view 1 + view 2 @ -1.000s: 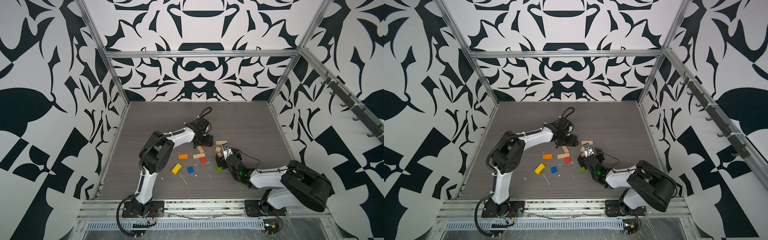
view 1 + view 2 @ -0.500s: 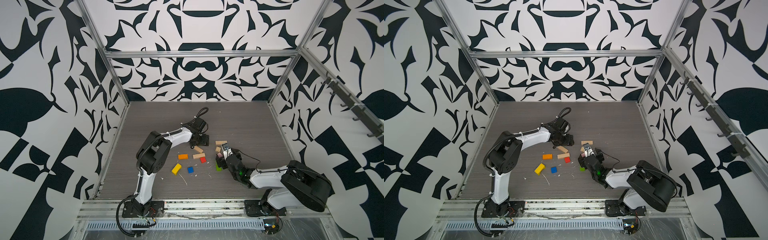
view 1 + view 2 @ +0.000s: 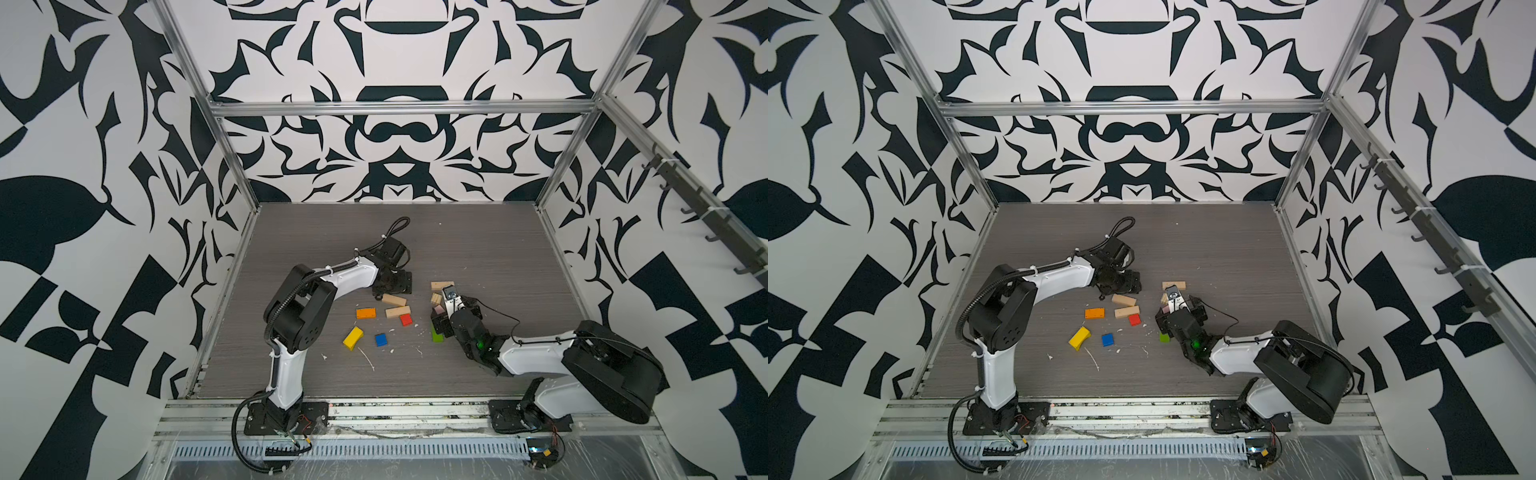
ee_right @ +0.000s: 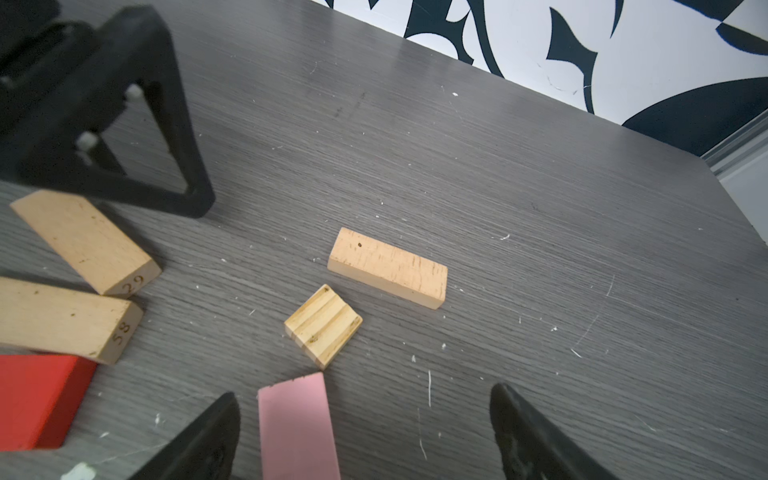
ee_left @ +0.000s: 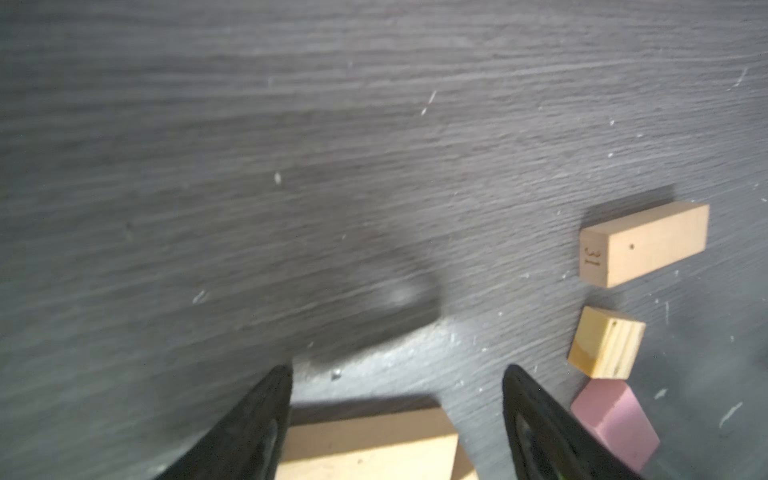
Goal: Build the wood block tower
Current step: 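Close the left gripper on the plain wood bar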
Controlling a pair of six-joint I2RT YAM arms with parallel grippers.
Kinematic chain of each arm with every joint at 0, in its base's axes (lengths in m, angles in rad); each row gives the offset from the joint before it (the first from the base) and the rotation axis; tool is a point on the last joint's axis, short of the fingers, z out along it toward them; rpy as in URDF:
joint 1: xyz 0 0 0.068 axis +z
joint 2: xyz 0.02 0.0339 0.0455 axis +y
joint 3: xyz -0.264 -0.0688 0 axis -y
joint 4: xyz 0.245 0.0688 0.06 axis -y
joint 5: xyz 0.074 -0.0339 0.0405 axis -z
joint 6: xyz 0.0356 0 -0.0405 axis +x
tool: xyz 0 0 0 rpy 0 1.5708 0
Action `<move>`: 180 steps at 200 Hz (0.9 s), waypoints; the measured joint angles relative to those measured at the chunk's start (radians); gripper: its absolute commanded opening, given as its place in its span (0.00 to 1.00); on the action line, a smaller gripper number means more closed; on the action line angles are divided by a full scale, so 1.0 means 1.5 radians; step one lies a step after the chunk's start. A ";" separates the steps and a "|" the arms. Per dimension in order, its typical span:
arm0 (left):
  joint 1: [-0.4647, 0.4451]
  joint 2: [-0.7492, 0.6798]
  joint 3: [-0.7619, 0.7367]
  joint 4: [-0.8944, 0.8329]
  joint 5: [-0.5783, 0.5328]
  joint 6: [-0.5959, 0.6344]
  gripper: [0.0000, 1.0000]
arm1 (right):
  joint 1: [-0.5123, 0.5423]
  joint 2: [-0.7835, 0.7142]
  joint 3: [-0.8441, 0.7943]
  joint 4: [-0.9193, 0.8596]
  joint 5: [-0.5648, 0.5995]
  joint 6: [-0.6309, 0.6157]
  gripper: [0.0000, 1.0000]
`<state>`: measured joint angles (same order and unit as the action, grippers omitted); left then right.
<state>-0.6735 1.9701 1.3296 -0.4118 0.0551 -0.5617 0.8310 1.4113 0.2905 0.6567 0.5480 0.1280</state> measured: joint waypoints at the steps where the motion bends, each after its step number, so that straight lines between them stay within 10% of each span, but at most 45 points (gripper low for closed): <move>1: 0.000 -0.001 0.000 0.000 -0.001 -0.003 0.97 | 0.000 0.000 0.000 0.000 0.000 0.000 0.96; 180: -0.015 -0.038 -0.018 -0.058 -0.068 0.104 0.95 | 0.000 0.016 0.012 -0.008 -0.001 -0.001 0.95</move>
<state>-0.6964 1.9133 1.3022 -0.4992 -0.0467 -0.4065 0.8310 1.4353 0.3092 0.6453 0.5468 0.1272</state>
